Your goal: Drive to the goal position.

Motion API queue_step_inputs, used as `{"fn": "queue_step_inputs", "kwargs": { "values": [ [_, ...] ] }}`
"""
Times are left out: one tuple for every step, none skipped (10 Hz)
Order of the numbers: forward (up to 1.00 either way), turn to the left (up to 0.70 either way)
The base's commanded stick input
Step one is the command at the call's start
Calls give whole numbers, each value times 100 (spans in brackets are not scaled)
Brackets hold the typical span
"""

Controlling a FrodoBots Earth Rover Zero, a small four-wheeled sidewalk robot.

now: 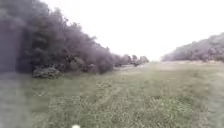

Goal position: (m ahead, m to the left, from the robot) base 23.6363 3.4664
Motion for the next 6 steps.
{"fn": "queue_step_inputs", "kwargs": {
  "values": [
    [0, 0],
    [0, 0],
    [0, 0],
    [0, 0],
    [0, -40],
    [0, -58]
  ]
}}
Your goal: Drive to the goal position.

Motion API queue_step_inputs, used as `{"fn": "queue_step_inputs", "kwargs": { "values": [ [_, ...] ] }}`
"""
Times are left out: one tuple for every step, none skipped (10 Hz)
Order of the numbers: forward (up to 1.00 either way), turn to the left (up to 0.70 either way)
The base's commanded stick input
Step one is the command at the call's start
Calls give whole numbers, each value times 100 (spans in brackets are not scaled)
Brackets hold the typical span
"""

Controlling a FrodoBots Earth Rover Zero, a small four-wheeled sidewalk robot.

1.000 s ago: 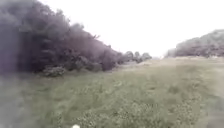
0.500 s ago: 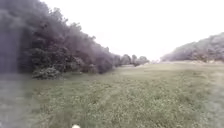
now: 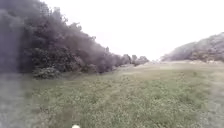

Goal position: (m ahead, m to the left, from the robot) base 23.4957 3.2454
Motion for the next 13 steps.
{"fn": "queue_step_inputs", "kwargs": {
  "values": [
    [0, -70],
    [0, -70],
    [0, -70],
    [0, -70],
    [0, -70],
    [0, -70],
    [0, -70],
    [0, 0],
    [0, 0],
    [0, 0],
    [0, 0],
    [0, 0],
    [0, 0]
  ]
}}
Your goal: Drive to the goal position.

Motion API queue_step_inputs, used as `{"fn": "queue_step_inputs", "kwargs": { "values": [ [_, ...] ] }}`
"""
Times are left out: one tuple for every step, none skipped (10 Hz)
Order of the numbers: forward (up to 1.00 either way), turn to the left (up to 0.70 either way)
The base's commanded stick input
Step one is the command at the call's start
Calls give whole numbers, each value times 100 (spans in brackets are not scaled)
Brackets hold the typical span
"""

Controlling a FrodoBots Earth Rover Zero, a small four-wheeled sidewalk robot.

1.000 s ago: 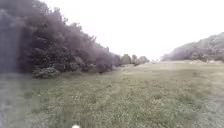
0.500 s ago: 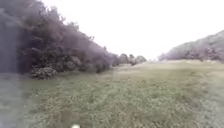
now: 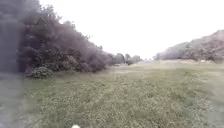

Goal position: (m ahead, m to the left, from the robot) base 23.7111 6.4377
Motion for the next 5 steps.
{"fn": "queue_step_inputs", "kwargs": {
  "values": [
    [0, -13],
    [0, -41],
    [70, -14],
    [70, -14],
    [70, -14]
  ]
}}
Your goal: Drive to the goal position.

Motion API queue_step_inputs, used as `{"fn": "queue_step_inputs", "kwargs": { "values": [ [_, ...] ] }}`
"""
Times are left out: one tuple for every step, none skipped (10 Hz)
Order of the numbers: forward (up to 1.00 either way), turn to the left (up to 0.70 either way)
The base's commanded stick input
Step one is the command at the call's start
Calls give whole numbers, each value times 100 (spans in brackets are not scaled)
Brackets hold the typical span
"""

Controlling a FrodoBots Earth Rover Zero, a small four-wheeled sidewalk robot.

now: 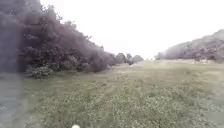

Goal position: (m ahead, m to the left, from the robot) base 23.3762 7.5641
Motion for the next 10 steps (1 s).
{"fn": "queue_step_inputs", "kwargs": {
  "values": [
    [70, -14],
    [70, -14],
    [70, -14],
    [70, -14],
    [70, -14],
    [70, -14],
    [70, -14],
    [70, -14],
    [70, -14],
    [70, -14]
  ]
}}
